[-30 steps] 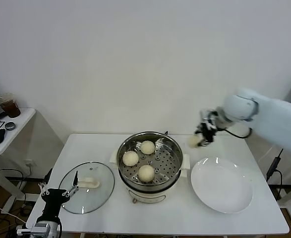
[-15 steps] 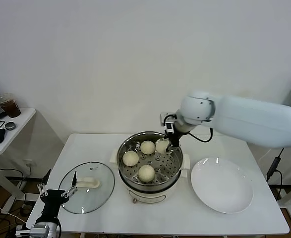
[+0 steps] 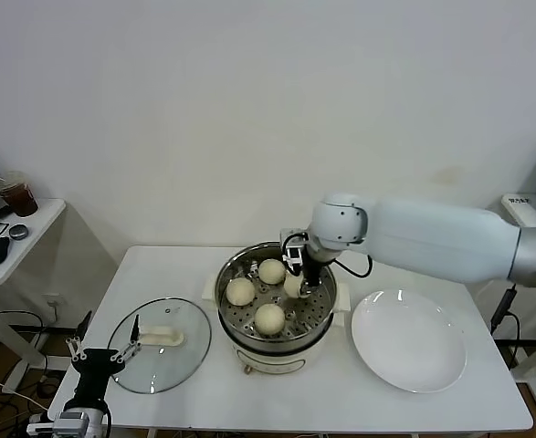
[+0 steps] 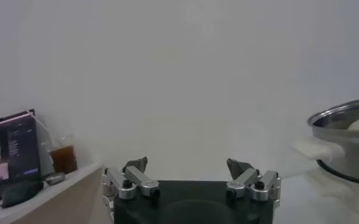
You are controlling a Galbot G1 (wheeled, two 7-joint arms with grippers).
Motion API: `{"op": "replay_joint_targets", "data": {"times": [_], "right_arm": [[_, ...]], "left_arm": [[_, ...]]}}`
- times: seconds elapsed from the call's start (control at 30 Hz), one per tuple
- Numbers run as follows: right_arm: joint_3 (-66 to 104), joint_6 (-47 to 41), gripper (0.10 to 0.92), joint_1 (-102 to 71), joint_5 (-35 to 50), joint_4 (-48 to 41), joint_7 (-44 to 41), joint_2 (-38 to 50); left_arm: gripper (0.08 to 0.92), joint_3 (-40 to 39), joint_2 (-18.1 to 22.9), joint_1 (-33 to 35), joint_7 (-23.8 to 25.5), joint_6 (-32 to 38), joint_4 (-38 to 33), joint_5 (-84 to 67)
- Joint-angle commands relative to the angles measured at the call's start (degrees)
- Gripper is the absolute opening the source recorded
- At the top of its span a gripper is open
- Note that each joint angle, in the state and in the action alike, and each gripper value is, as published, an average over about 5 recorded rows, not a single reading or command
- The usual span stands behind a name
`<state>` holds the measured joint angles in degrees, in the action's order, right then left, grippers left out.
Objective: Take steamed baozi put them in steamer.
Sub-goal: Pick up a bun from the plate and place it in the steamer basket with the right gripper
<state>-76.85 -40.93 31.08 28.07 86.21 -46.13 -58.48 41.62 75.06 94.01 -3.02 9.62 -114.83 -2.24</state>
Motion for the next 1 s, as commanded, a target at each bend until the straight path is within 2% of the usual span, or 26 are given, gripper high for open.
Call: {"op": "replay_joint_targets", "data": {"times": [0.03,0.37,0.47,0.8,1.0], "right_arm": [[-0.47,-0.82,0.477,-2.41,-1.24,-1.23,1.05,-1.53],[0.64,-0.78,0.488,-4.43,-2.62,-1.64,1.36,-0.74],[1.18,-0.76,0.534,-4.65,-1.69,-0.78,1.78,0.05],[7.43,-0.72,0.799,-2.73,0.22,5.01,4.66,6.59],[17.22,-0.6,0.822,-8.64,2.98,13.06,13.18,15.04]], "left_arm": [[0.823,-0.03,-0.01,-0.03,0.01,-0.03,0.01,-0.03],[0.823,0.21,0.07,0.08,0.0,0.15,0.2,-0.12],[0.823,0.25,0.13,0.09,0.0,0.13,0.14,-0.1],[0.823,0.22,0.01,-0.07,0.22,0.16,0.32,-0.17],[0.823,0.34,-0.23,0.05,0.57,0.53,0.04,-0.65]]}}
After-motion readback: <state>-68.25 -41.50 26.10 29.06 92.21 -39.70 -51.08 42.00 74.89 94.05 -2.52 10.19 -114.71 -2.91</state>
